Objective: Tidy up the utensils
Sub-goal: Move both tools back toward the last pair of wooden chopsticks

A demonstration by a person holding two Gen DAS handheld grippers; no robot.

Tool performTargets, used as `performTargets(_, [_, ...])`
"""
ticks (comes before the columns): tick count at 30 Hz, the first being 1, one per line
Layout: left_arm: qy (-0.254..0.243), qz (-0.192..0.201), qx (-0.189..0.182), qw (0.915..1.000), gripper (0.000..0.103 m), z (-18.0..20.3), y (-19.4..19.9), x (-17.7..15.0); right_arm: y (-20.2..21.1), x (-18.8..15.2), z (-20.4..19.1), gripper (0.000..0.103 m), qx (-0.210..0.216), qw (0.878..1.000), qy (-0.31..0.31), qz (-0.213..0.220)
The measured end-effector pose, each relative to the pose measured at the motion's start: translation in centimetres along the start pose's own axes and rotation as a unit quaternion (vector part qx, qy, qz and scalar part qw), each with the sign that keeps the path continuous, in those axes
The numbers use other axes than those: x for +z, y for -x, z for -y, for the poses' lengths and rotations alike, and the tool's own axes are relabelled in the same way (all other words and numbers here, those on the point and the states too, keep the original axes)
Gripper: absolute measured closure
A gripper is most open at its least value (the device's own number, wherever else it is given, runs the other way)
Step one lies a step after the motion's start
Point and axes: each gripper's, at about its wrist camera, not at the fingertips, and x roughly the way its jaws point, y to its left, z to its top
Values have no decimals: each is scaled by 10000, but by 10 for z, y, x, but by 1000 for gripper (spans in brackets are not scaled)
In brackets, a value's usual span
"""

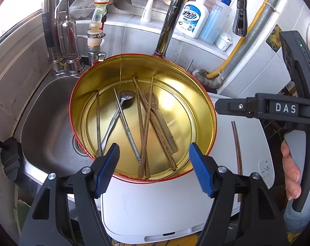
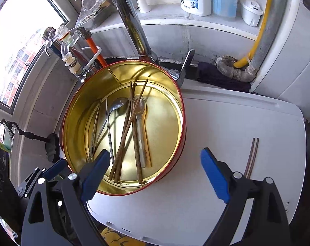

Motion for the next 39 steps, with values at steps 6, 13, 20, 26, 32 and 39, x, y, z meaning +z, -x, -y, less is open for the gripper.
performTargets(6, [-29, 27, -31, 10000, 34, 1, 4, -3, 3, -7, 0, 12, -4, 10000, -33, 14])
performTargets(13, [-67, 49, -45, 10000, 34, 3, 8, -7, 13, -13, 4, 12, 15, 9999, -67, 107])
performTargets(20, [-81, 337, -199, 9992, 34, 20, 21, -8, 25, -26, 31, 12, 21, 9994, -310, 166])
performTargets(26, [-214, 316, -420, 9984, 33, 48, 17, -13, 34, -41, 69, 12, 21, 9976, -668, 171])
performTargets(32, [-350, 230, -558, 9976, 27, 80, 9, -21, 37, -56, 108, 12, 54, 9955, -943, 106])
performTargets(39, [-431, 56, -548, 9976, 27, 110, -3, -30, 40, -69, 146, 12, 159, 9931, -1165, 31])
